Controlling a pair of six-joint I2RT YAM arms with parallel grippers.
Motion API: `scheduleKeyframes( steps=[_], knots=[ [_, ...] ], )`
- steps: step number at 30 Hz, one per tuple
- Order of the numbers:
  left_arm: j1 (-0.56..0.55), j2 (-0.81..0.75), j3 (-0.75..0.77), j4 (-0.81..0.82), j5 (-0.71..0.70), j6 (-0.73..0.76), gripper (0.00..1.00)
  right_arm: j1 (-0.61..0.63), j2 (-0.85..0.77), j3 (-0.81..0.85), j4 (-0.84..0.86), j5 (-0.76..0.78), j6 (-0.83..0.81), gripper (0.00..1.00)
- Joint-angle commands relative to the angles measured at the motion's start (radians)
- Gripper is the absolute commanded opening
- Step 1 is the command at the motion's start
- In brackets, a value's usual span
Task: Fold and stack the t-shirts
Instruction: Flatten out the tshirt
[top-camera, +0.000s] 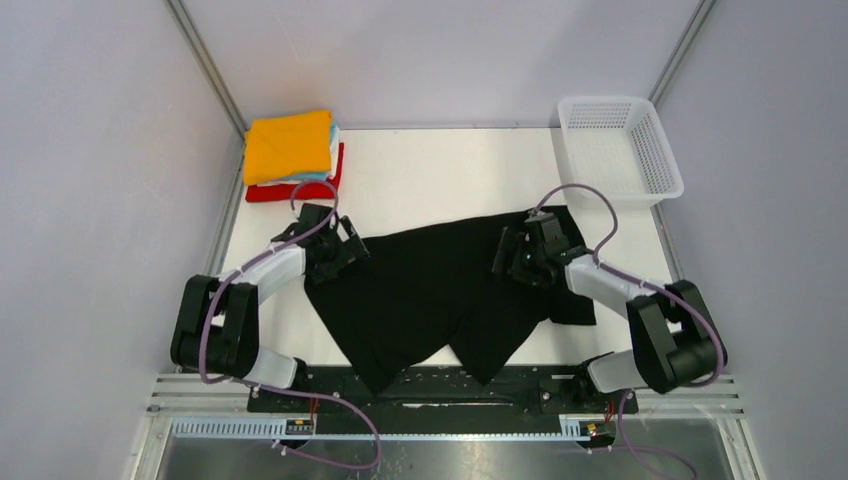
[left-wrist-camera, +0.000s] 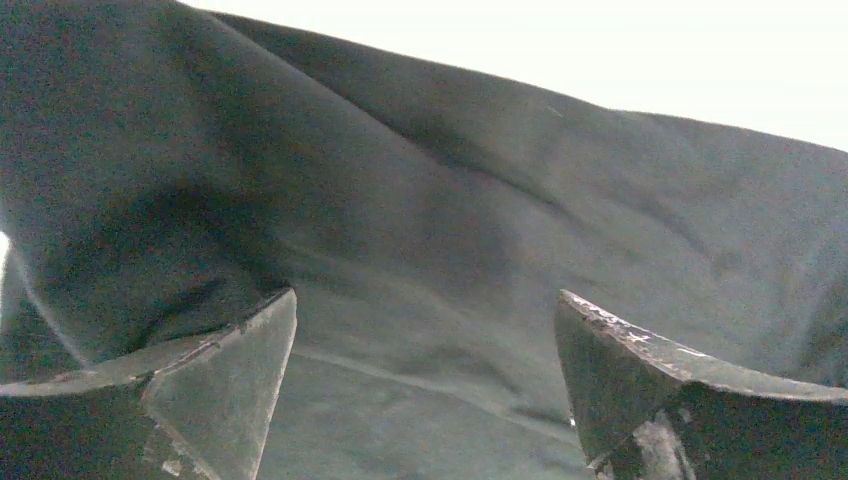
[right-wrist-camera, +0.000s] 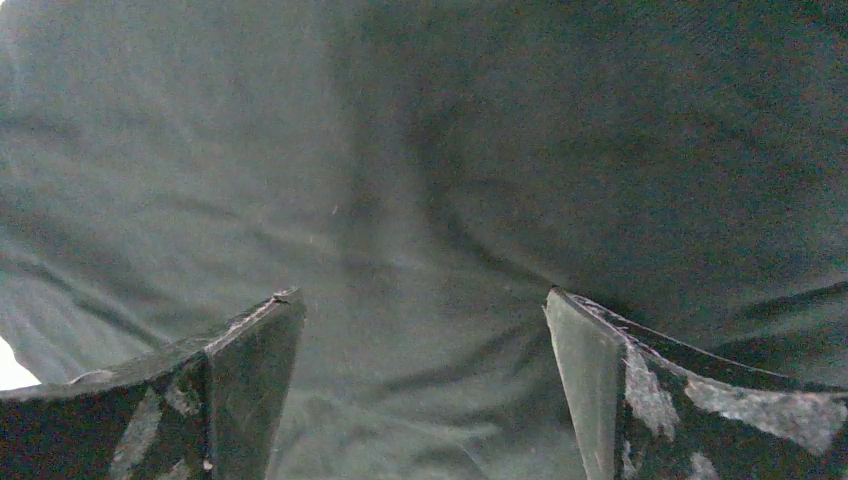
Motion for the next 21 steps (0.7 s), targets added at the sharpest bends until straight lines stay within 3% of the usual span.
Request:
scheduleKeyframes(
  steps=[1,6,13,17,21],
  knots=[
    [0.081,0.05,0.073,-0.04,-0.111,0.02,0.99,-0.112,0.102,0.065,-0.053,0.028,0.041,0.99],
    [0.187,0.052,0.124,-0.115,-0.221,0.022,0.99,-0.181,0.15,0.104,-0.033,-0.021,0.067,0.99],
    [0.338,0.051,0.171,-0.104,-0.218,0.014,0.99,-0.2,0.227,0.207,-0.058,-0.024,0.047,0.99],
    [0.353,0.014,0.182,-0.121,-0.23,0.024,0.99,-0.201,0.219,0.229,-0.055,-0.02,0.005,0.99],
    [0.352,-0.042,0.117,-0.101,-0.148,0.008,0.95,-0.202,0.141,0.208,-0.04,0.009,-0.021,0.99]
  ],
)
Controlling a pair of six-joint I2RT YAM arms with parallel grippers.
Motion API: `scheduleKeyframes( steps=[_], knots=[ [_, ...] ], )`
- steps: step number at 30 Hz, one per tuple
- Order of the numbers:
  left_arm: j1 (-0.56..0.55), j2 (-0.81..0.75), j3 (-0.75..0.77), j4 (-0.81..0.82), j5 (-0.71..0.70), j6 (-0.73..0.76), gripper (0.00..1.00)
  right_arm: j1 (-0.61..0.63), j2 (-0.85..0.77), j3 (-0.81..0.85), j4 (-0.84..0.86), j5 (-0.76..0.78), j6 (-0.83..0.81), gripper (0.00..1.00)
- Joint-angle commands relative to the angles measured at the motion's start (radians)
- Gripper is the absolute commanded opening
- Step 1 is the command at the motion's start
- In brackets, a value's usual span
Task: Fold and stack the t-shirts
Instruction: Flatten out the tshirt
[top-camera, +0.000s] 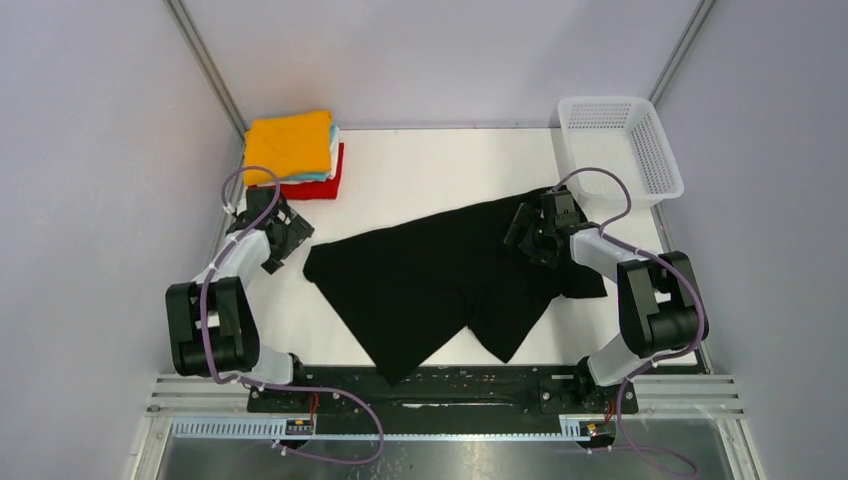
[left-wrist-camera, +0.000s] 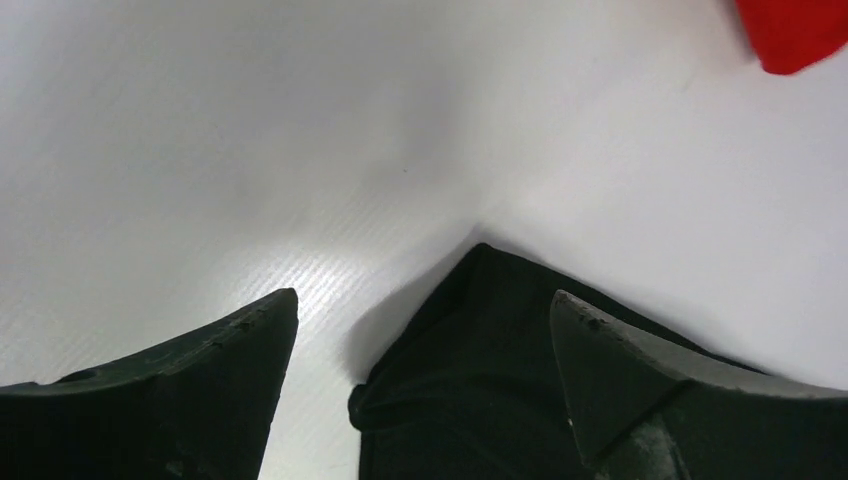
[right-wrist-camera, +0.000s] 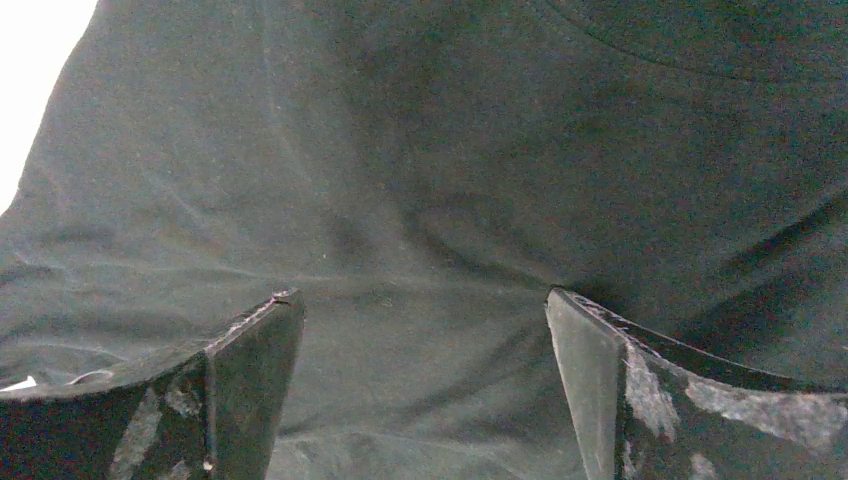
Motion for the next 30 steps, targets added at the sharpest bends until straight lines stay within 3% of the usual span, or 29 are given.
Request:
scheduleKeyframes(
  steps=[1,5,9,18,21,22,27,30],
  knots=[
    [-0.001,-0.09,-0.056,0.037,0.078,-0.007,0.93,-0.007,-0.093,-0.002,-0.009,0.056,-0.047,0.99],
    [-0.002,-0.166,-0.174,0.075,0.145,-0.056,0.79,-0.007,-0.19,-0.054,0.034,0.055,-0.042,0.99],
    [-0.002,-0.204,-0.231,0.098,0.096,-0.092,0.7,-0.006,-0.252,-0.095,0.051,0.045,-0.034,1.0],
    [-0.003,-0.14,-0.253,0.256,0.174,-0.171,0.42,-0.007,-0.454,-0.21,-0.024,0.134,-0.04,1.0],
    [-0.003,-0.125,-0.233,0.268,0.186,-0.169,0.18,-0.007,-0.537,-0.257,-0.018,0.155,-0.058,1.0],
    [-0.003,-0.128,-0.226,0.267,0.187,-0.165,0.01,-0.007,-0.565,-0.272,-0.017,0.15,-0.068,1.0],
    [-0.003,-0.171,-0.231,0.251,0.173,-0.141,0.0,0.021,-0.69,-0.245,-0.204,0.096,-0.135,0.99],
    [-0.003,-0.177,-0.227,0.225,0.169,-0.126,0.0,0.192,-0.7,-0.204,-0.353,0.172,-0.135,1.0]
  ],
)
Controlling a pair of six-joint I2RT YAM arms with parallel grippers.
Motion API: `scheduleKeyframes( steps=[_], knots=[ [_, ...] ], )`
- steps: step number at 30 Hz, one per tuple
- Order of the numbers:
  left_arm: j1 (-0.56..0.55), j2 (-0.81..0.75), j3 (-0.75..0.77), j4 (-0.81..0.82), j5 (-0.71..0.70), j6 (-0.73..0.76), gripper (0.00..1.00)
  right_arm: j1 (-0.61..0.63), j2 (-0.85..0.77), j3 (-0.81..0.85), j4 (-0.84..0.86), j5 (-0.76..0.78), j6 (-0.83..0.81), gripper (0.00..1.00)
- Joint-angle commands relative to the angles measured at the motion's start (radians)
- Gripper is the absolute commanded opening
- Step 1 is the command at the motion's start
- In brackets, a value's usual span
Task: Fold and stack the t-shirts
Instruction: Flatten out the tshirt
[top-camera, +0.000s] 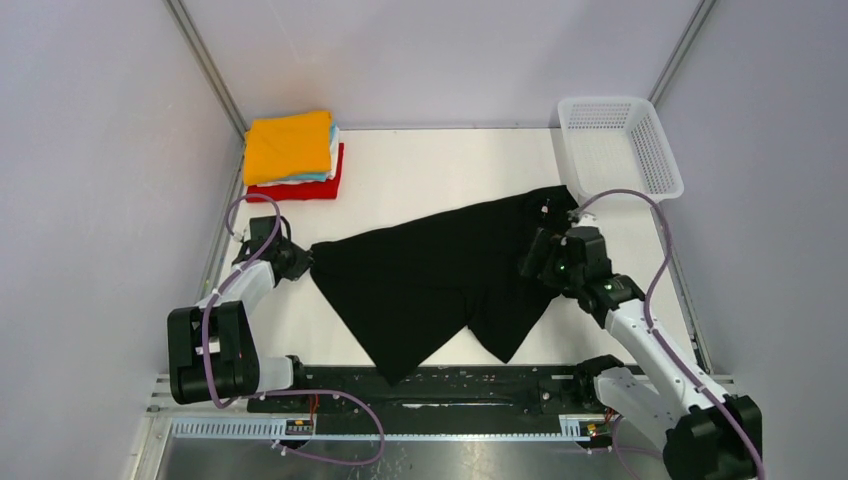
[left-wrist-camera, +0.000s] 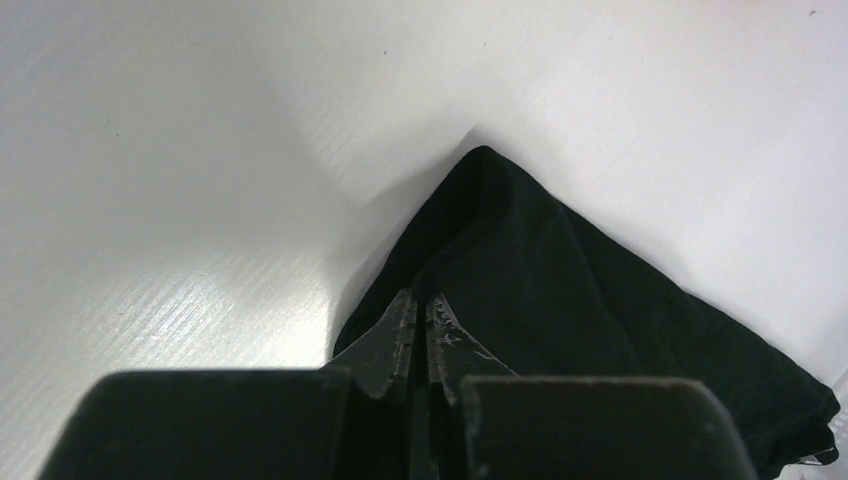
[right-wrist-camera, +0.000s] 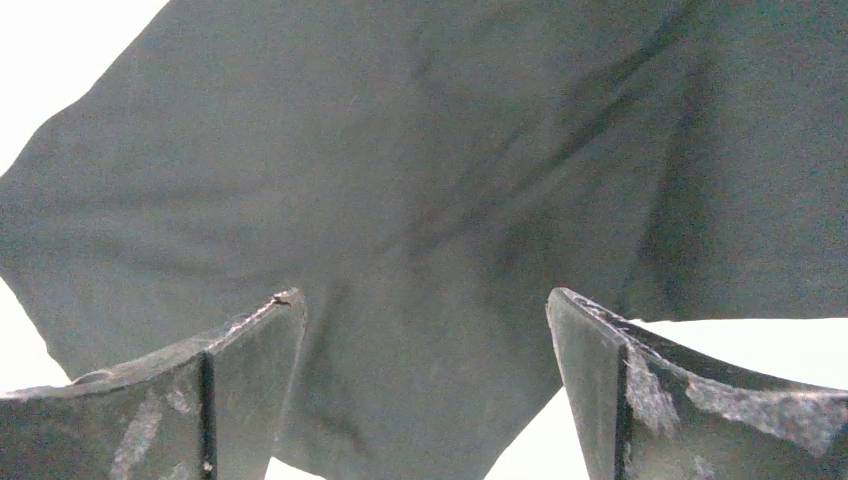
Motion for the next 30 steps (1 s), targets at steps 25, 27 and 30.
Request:
scheduleKeyframes(
  steps=[25,27,30],
  knots=[
    [-0.029,-0.156,0.04,-0.11,-0.065,0.12,0.0,0.786,0.324,0.043,-0.347,0.187,0.181,0.76],
    [-0.028,-0.158,0.041,-0.114,-0.066,0.12,0.0,0.786,0.349,0.038,-0.335,0.176,0.19,0.71],
    [-0.03,-0.161,0.044,-0.125,-0.072,0.121,0.0,0.786,0.391,0.034,-0.355,0.19,0.217,0.65]
  ],
)
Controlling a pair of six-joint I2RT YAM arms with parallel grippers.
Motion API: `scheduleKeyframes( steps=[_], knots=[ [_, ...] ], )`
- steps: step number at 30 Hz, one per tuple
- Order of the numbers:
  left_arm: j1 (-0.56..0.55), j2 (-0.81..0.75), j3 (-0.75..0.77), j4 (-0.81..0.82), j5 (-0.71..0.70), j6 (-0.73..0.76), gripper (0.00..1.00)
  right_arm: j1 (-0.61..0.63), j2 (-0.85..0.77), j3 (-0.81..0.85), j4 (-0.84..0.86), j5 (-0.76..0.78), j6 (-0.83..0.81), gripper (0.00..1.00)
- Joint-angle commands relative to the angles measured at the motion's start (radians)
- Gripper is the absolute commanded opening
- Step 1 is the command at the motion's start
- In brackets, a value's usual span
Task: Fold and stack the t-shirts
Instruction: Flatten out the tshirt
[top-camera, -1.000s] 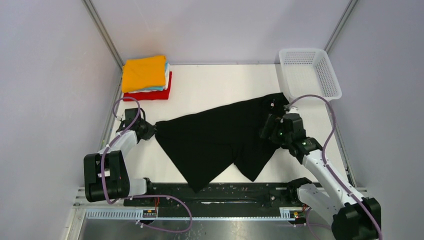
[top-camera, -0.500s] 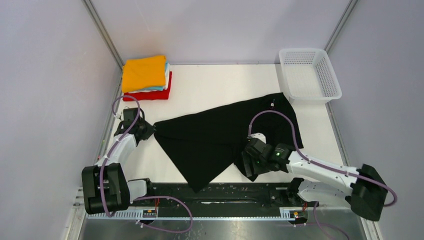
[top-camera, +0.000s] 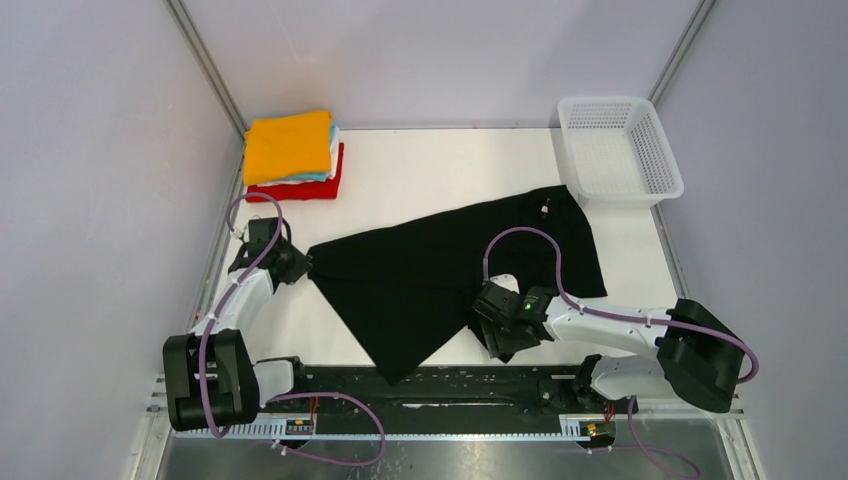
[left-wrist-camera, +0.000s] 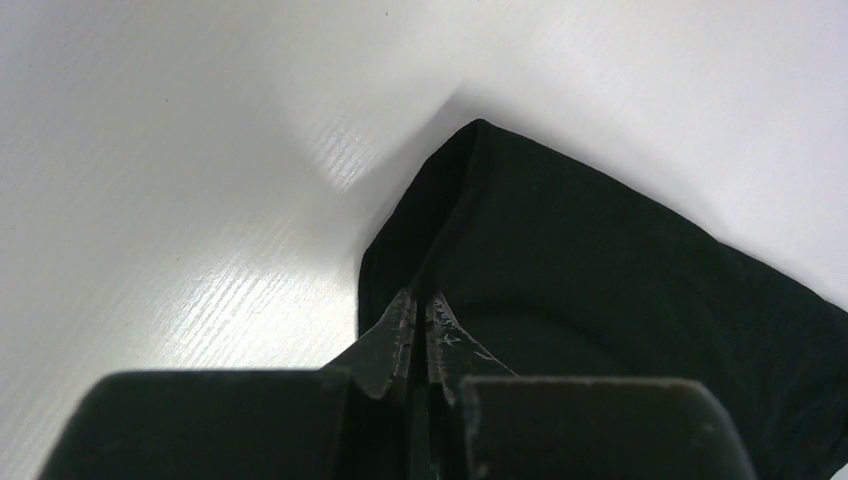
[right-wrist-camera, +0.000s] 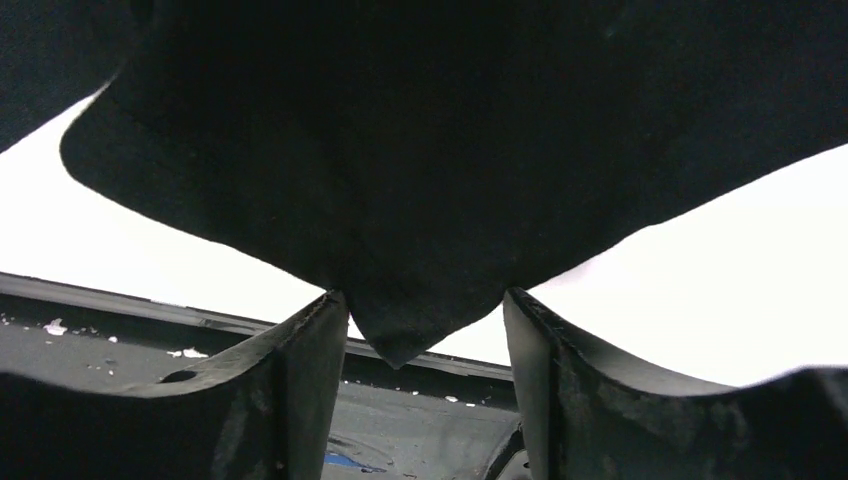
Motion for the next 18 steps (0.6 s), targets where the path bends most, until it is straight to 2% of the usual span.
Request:
scheduleKeyframes(
  steps=[1,3,6,9,12,18],
  knots=[
    [-0.003,-0.029,0.041,0.001,-0.036,0.017,0.0,0.01,0.048,-0.009,-0.012,0.047,0.063,0.62],
    [-0.004,-0.034,0.04,-0.001,-0.036,0.019,0.0,0.011,0.048,-0.017,-0.027,0.074,0.085,0.48],
    [-0.004,-0.043,0.044,-0.005,-0.035,0.027,0.0,0.011,0.017,-0.029,-0.03,0.131,0.116,0.18],
    [-0.01,-0.053,0.057,-0.015,-0.027,0.038,0.0,0.005,-0.039,-0.015,-0.033,0.222,0.12,0.02],
    [-0.026,-0.069,0.073,-0.023,-0.02,0.044,0.0,-0.05,-0.1,0.023,-0.033,0.304,0.076,0.0],
    [-0.074,-0.13,0.163,-0.074,-0.026,0.047,0.0,-0.288,-0.293,0.131,0.034,0.379,-0.089,0.0]
  ],
)
